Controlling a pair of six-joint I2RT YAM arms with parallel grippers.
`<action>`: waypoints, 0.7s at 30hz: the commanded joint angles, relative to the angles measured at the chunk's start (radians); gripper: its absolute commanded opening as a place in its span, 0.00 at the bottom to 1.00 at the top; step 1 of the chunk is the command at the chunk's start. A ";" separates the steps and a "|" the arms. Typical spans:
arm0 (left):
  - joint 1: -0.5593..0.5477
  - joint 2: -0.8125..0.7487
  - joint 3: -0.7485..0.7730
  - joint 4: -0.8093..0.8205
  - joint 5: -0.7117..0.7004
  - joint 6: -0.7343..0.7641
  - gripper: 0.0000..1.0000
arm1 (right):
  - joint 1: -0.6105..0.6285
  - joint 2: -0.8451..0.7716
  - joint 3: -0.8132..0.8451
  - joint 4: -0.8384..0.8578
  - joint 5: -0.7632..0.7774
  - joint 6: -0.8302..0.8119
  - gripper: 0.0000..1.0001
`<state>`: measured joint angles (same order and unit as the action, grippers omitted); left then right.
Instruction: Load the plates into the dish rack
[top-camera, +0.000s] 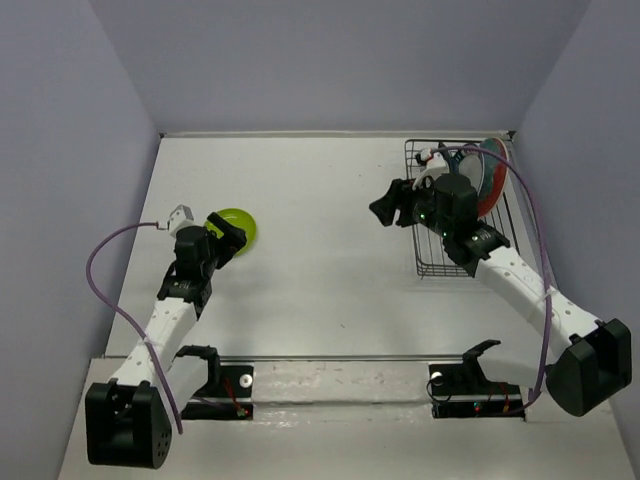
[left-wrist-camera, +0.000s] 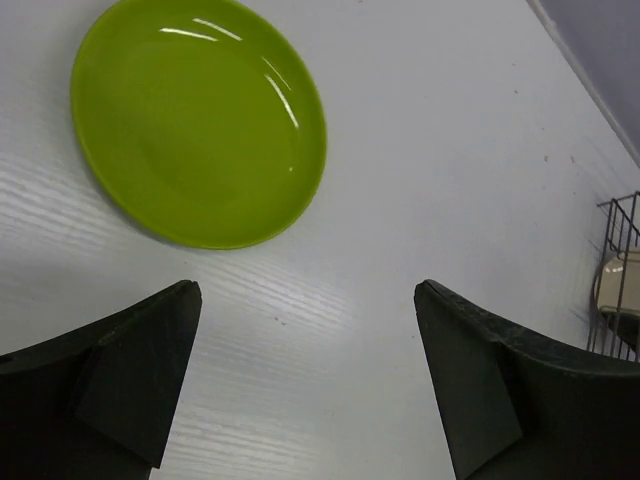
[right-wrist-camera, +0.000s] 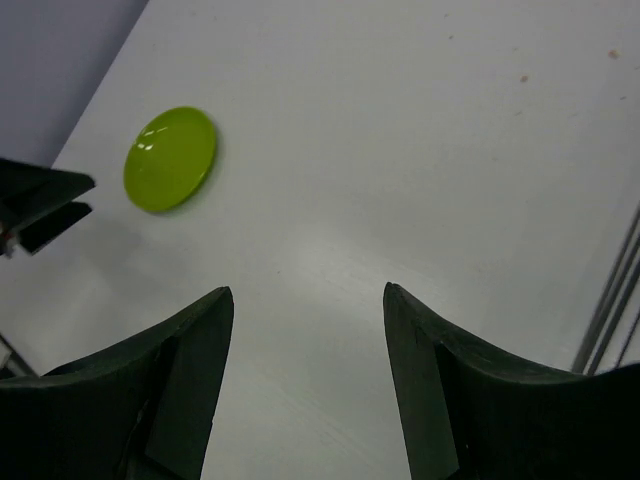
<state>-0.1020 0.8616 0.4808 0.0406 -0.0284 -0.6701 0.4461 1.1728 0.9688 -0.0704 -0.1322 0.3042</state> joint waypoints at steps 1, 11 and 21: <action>0.062 0.132 -0.091 0.258 -0.065 -0.202 0.99 | 0.034 -0.067 -0.077 0.132 -0.153 0.101 0.67; 0.094 0.377 -0.111 0.436 -0.209 -0.309 0.78 | 0.052 -0.137 -0.203 0.185 -0.219 0.145 0.66; 0.133 0.585 -0.065 0.547 -0.234 -0.310 0.32 | 0.052 -0.125 -0.219 0.184 -0.221 0.141 0.66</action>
<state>0.0242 1.4162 0.3916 0.5217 -0.2024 -0.9924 0.4919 1.0534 0.7525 0.0525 -0.3408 0.4427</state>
